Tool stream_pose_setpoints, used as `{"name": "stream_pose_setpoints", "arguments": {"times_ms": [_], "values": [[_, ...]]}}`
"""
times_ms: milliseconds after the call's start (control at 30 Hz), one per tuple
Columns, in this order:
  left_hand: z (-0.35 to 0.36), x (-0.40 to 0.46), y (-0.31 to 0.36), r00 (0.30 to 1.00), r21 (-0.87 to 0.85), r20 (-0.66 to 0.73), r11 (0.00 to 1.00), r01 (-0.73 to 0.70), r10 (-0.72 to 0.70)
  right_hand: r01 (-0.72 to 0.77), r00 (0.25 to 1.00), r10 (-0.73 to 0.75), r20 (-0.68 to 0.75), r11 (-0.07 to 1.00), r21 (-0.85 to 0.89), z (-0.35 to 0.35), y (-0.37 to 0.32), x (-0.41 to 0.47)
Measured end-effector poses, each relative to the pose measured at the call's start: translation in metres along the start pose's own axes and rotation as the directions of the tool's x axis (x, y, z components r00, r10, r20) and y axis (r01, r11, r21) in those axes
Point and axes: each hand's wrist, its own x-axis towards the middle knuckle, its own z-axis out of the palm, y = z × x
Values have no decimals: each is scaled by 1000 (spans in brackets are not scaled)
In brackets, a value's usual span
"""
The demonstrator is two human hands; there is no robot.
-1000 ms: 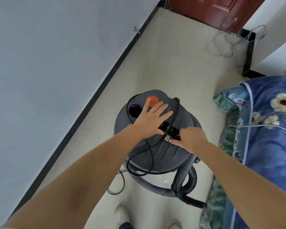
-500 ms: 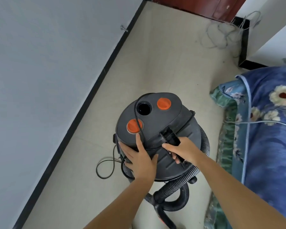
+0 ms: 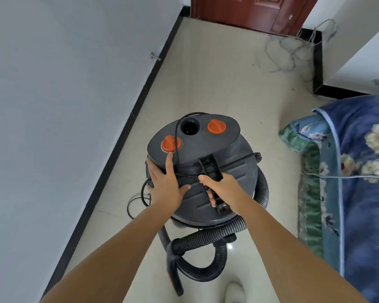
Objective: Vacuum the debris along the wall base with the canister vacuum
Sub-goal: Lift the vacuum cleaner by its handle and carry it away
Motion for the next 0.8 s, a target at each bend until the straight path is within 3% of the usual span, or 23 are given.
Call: {"name": "stream_pose_setpoints", "arguments": {"times_ms": [167, 600, 800], "values": [[-21, 36, 6, 1000, 49, 15, 999, -2, 1, -34, 998, 31, 61, 998, 50, 2, -27, 30], [-35, 168, 84, 970, -148, -85, 966, 214, -228, 55, 990, -8, 144, 944, -326, -62, -148, 179], [-61, 237, 116, 977, -210, -14, 956, 205, -213, 94, 982, -16, 190, 906, -414, -92, -208, 252]]}}
